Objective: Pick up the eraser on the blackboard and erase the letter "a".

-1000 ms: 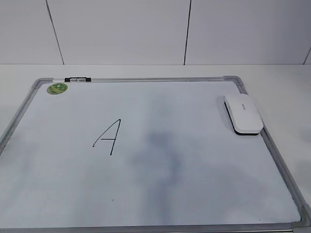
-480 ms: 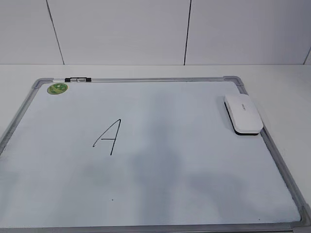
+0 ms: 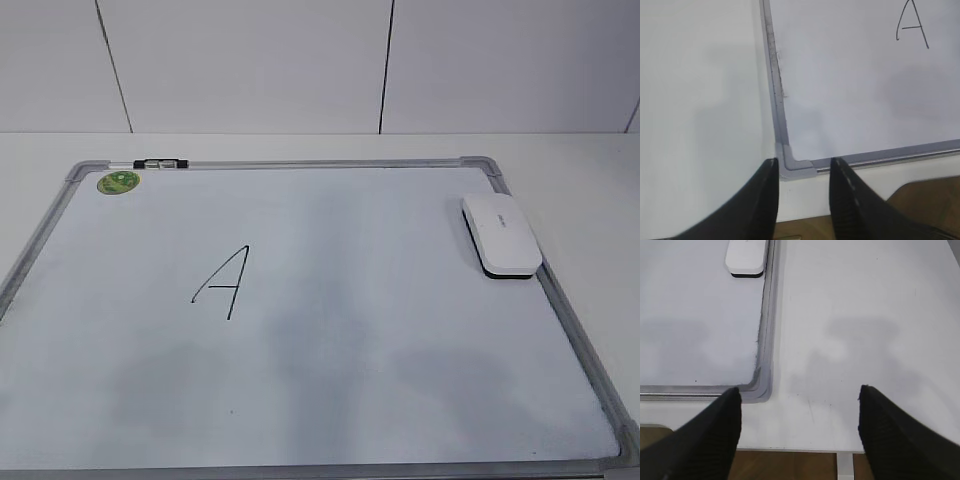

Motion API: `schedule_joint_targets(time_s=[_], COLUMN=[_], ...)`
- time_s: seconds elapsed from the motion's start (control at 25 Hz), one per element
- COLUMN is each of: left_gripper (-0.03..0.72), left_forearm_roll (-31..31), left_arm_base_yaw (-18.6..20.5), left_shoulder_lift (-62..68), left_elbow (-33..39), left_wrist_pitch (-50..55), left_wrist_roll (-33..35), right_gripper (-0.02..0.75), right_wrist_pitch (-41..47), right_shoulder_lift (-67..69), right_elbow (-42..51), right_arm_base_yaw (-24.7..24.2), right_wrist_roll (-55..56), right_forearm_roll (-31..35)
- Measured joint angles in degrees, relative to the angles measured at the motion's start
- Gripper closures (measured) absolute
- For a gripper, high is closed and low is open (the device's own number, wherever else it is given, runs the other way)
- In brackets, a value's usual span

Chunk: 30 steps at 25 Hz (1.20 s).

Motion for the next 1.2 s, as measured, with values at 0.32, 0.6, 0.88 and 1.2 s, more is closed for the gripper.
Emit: schedule_joint_targets(time_s=[0.32,0.6,0.88,1.2], left_gripper=[0.452,0.452,0.452,0.452], left_forearm_roll=[2.7,5.7,6.0,5.6], left_arm_base_yaw=[-0.7,-0.7,-0.8,-0.8], left_shoulder_lift=[-2.1,-11.3,-18.7,-19.0], left_elbow=[0.0,1.4,1.4,3.0], left_wrist_pitch=[3.0,3.2,3.4,1.1], left_wrist_roll=[-2.1,-5.5,-6.3,-6.3], right_gripper=[0.169,0.169,0.169,0.169], right_wrist_pitch=[-0.4,-0.4,-0.4,-0.4], right_shoulder_lift=[0.0,0.0,0.0,0.0], right_elbow=[0.2,0.2,0.2,0.2], right_arm_base_yaw=[0.0,0.0,0.0,0.0], right_wrist_roll=[0.0,0.0,0.0,-0.1], right_forearm_roll=[-0.1,-0.1,-0.1,-0.1])
